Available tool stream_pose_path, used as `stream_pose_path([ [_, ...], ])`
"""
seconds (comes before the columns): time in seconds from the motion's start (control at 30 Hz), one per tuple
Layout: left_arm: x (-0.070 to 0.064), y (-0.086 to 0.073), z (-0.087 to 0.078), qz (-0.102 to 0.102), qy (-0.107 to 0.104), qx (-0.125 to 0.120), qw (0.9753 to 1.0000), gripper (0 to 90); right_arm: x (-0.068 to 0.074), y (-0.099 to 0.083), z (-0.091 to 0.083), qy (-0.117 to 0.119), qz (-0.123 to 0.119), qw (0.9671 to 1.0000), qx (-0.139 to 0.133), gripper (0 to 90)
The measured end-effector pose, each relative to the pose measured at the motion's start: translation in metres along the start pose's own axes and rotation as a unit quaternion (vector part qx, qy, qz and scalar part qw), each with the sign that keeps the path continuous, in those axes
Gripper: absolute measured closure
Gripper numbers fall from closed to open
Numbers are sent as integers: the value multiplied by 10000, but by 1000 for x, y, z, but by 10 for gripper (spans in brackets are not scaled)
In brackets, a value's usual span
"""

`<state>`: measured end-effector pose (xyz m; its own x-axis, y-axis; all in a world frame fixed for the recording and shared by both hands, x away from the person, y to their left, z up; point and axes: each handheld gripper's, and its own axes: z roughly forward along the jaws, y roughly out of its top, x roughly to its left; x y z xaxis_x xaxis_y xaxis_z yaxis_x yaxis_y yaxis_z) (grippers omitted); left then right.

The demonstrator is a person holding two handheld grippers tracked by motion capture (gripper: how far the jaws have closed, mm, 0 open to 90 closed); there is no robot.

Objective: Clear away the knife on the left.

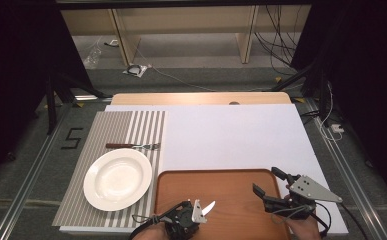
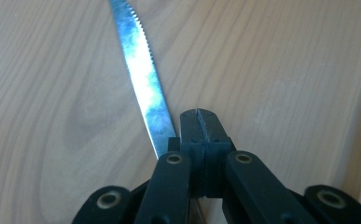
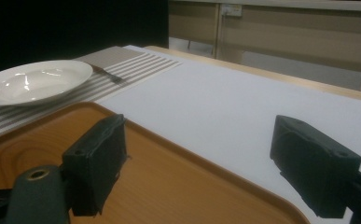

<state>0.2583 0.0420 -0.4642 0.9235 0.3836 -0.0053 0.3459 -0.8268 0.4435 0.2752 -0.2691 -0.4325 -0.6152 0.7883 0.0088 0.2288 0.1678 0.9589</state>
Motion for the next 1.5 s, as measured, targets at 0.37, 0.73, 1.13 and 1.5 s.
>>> stream_pose_path([
  [0.37,8,-7,-5,-45,18,208,9998,892,0,0,0,3,2,10000,-15,193],
  [0.73,17,-17,-11,-183,73,342,9992,892,0,0,0,7,1,10000,-13,193],
  [1.13,24,-26,-16,-318,150,355,9988,892,1,0,0,11,-1,10000,-8,194],
  [1.5,30,-34,-20,-436,219,394,9980,892,1,0,0,11,-2,10000,3,194],
])
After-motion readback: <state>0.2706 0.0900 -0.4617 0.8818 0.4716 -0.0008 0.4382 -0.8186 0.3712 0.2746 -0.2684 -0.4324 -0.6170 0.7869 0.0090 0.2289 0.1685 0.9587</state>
